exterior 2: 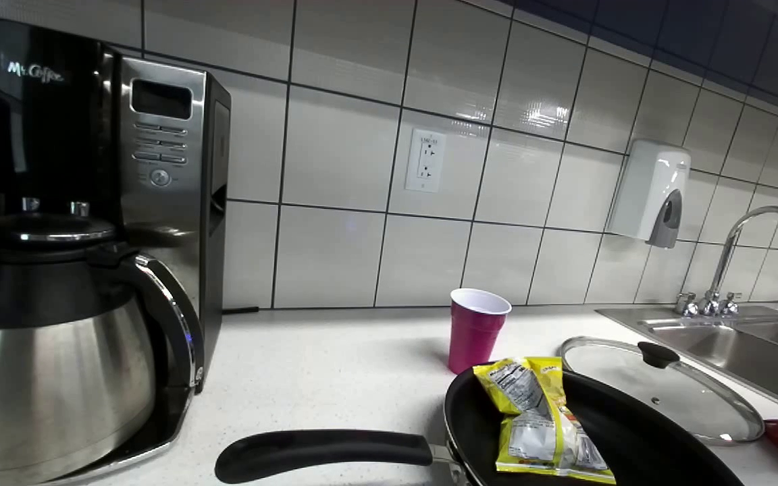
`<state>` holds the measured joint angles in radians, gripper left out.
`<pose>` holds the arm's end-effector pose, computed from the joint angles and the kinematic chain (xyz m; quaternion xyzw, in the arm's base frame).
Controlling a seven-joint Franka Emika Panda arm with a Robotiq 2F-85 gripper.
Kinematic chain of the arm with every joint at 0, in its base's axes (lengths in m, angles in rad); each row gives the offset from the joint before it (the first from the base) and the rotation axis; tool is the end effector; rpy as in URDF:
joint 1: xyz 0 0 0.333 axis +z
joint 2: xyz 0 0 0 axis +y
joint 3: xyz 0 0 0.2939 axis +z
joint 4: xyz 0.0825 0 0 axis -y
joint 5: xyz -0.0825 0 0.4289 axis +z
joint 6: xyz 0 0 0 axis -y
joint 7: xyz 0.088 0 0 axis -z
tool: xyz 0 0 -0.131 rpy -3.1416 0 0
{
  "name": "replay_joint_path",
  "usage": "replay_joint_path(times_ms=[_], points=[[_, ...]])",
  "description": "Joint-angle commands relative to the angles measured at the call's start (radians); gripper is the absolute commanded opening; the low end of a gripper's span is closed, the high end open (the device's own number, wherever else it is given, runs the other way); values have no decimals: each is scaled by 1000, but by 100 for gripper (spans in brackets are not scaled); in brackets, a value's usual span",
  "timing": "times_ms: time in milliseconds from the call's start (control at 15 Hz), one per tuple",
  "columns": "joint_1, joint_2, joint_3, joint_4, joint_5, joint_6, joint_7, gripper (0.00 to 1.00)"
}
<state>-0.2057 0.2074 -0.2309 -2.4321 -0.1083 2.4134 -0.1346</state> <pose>0.4287 -0.2110 0.1229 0.9867 -0.1057 -0.1219 0.0215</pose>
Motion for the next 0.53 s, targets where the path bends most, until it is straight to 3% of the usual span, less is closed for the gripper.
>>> replay_joint_path(times_ms=[0,467], points=[[8,-67,47,-20,33,-15,-54,0],[61,-118,103,-21,31,-23,-36,0]])
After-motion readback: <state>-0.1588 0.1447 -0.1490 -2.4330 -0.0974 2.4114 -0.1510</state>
